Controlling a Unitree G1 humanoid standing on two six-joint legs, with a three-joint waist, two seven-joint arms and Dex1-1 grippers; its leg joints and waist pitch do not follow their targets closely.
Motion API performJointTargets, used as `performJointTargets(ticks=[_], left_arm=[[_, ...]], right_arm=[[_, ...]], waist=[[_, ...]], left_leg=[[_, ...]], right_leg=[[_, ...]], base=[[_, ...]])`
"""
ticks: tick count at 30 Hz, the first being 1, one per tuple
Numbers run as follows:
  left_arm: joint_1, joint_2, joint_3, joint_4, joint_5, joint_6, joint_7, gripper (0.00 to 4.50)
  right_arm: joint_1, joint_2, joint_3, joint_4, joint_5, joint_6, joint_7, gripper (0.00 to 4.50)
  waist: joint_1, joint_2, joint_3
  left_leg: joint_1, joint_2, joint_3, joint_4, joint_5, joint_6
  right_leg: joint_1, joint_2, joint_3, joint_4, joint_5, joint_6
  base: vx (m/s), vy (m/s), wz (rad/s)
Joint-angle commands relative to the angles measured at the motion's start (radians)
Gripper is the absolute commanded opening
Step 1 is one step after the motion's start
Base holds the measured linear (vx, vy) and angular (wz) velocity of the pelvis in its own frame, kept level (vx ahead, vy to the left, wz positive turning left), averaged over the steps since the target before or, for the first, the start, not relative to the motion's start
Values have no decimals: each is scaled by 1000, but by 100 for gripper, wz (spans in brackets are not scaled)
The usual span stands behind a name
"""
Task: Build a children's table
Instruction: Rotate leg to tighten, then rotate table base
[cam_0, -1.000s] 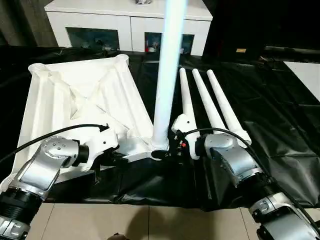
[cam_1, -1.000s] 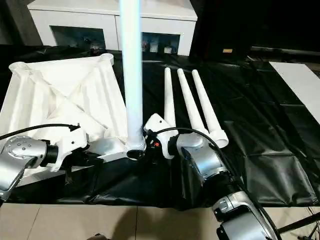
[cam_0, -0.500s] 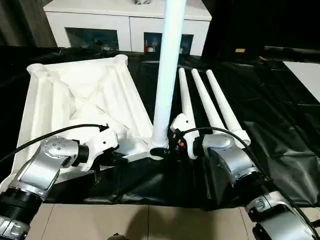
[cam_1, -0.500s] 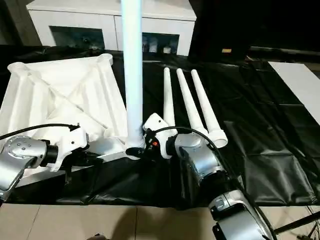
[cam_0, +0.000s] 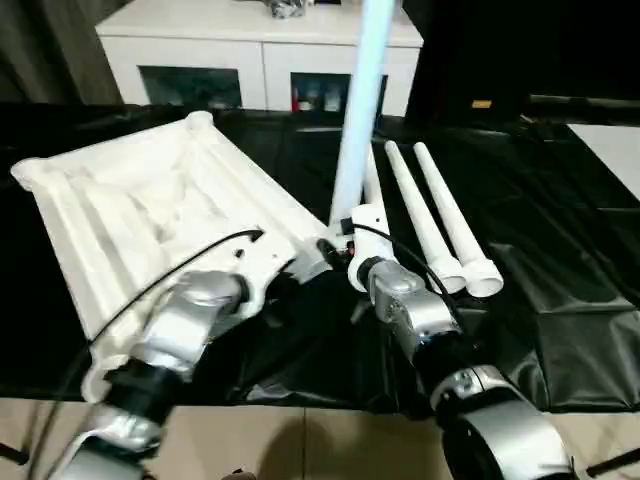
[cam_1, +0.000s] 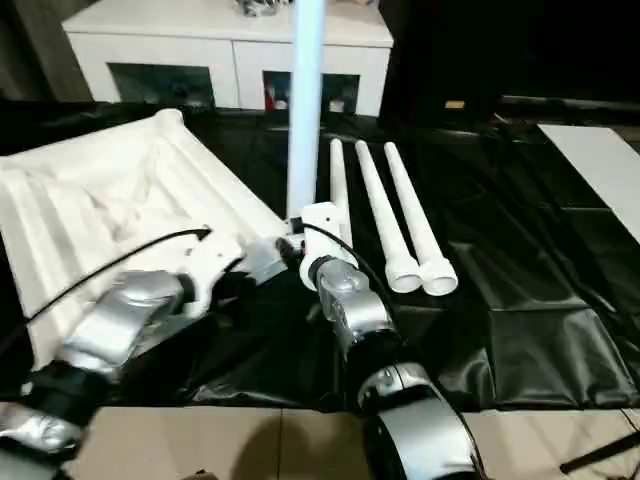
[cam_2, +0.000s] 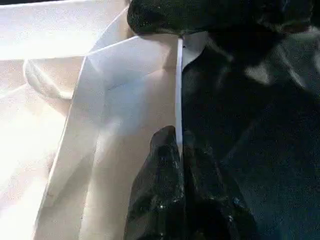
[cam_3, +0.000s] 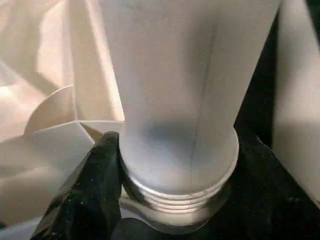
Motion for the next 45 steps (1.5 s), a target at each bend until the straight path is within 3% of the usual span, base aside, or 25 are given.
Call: performJointTargets(ticks=[1,3,4,8,9,12,13,14,15,16,17,20,22,26,30,31,32,35,37,39,40,41,42,44,45], left_arm=[[-39,-71,40,50,-1,-15,159,0],[-47,-79,37,59,5,-23,167,0],[-48,-79,37,59,6,-24,167,0],[-39,-57,41,43,16,-15,152,0],[-38,-50,42,47,17,-21,150,0],[-45,-38,45,71,26,-43,143,0],[-54,-29,47,93,35,-64,144,0],[-54,-29,47,93,35,-64,144,0],[-57,-27,49,100,37,-70,148,0],[-62,-25,51,112,40,-79,155,0],[-90,-27,61,161,43,-117,183,0],[-154,-33,79,267,42,-204,245,0],[-188,-31,82,325,49,-259,273,0],[-238,-43,106,408,42,-331,326,0],[-286,-46,120,478,37,-407,355,0],[-305,-49,136,512,17,-437,343,45],[-315,-54,151,529,2,-447,340,57],[-328,-61,167,549,-15,-457,337,79],[-333,-67,164,568,-2,-494,369,91],[-333,-67,163,574,5,-511,383,99],[-324,-68,182,566,-5,-528,402,117],[-323,-67,185,563,-7,-525,404,117],[-315,-61,201,551,-16,-517,413,117],[-295,-27,237,482,-34,-466,419,117],[-281,-3,247,444,-33,-446,418,117]], right_arm=[[6,58,-28,92,40,15,-34,269],[-7,63,-22,102,33,-3,-35,269],[-9,64,-20,103,31,-6,-33,304],[-40,58,-50,116,38,-62,-18,341],[-47,52,-49,117,32,-74,-12,348],[-64,27,-28,103,-3,-80,4,379],[-62,-4,9,53,-39,-73,24,379],[-62,-4,9,53,-39,-73,24,379],[-59,-10,11,35,-38,-67,33,379],[-54,-18,15,8,-36,-59,46,379],[-29,-46,27,-87,-30,-37,102,379],[16,-82,29,-228,-16,4,157,379],[30,-99,26,-271,-15,15,158,379],[43,-109,20,-305,-13,28,160,379],[64,-112,35,-344,-16,46,172,379],[89,-114,48,-395,-23,78,181,382],[100,-115,50,-416,-22,92,186,382],[111,-118,56,-428,-28,103,187,382],[114,-119,56,-424,-33,105,185,382],[115,-118,57,-426,-32,107,186,382],[121,-116,61,-441,-31,117,193,382],[122,-115,62,-442,-31,118,194,382],[126,-113,65,-449,-28,121,200,382],[138,-112,88,-475,-26,121,229,382],[145,-109,93,-486,-16,126,245,382]], waist=[[-5,4,-52],[-3,3,-55],[-1,3,-57],[-4,9,-59],[-5,16,-62],[-13,15,-62],[-14,18,-62],[-14,22,-62],[-15,18,-64],[-14,21,-63],[-14,19,-64],[-10,17,-61],[-8,18,-63],[-10,18,-68],[-7,20,-71],[-5,20,-70],[-2,22,-71],[2,28,-76],[2,20,-69],[2,23,-67],[2,16,-68],[3,17,-68],[1,25,-69],[1,20,-70],[-1,28,-69]], left_leg=[[19,11,0,-78,-307,-46],[6,10,-3,-79,-264,-39],[4,10,-2,-78,-242,-33],[2,9,-2,-77,-244,-25],[-1,9,-4,-75,-227,-23],[-5,8,-4,-73,-201,-15],[-5,8,-4,-73,-196,-14],[-4,7,-4,-72,-194,-16],[-5,7,-2,-70,-185,-13],[-5,6,-3,-70,-181,-10],[-5,7,-1,-68,-170,-5],[-7,5,-1,-68,-153,12],[-5,3,-3,-67,-141,7],[-6,3,-2,-63,-112,8],[-7,4,-3,-58,-70,33],[-7,3,-2,-57,-70,41],[-7,3,-2,-56,-60,46],[-2,11,-4,-54,-56,45],[-6,10,-3,-57,-82,40],[-7,10,-4,-58,-92,37],[-9,10,-3,-58,-85,36],[-10,9,-3,-57,-78,38],[-9,9,-3,-55,-74,38],[-11,9,-4,-55,-67,40],[-11,11,-6,-56,-71,39]], right_leg=[[20,-48,37,-89,-228,-154],[30,-48,34,-82,-178,-152],[32,-49,33,-79,-147,-151],[33,-49,31,-78,-134,-158],[35,-48,31,-73,-105,-160],[37,-43,28,-72,-58,-173],[38,-44,28,-71,-54,-179],[39,-42,27,-72,-53,-179],[40,-44,29,-69,-32,-186],[41,-42,28,-69,-25,-188],[41,-43,29,-68,-8,-192],[44,-40,30,-71,10,-177],[48,-39,31,-72,12,-167],[48,-42,31,-64,66,-200],[51,-43,29,-58,150,-224],[51,-42,28,-59,151,-230],[53,-43,29,-57,162,-232],[47,-46,27,-54,190,-248],[49,-46,24,-56,160,-250],[49,-48,25,-57,136,-245],[53,-48,26,-56,132,-235],[52,-49,26,-56,138,-233],[50,-48,26,-56,149,-230],[53,-49,25,-52,166,-238],[51,-50,24,-52,164,-238]], base=[[0,0,0],[0,0,0],[0,0,0],[0,0,0],[0,0,0],[0,0,0],[0,0,0],[0,0,0],[0,0,0],[0,0,0],[0,0,0],[0,0,0],[0,0,0],[0,0,0],[0,0,0],[0,0,0],[0,0,0],[0,0,0],[0,0,0],[0,0,0],[0,0,0],[0,0,0],[0,0,0],[0,0,0],[0,0,0]])
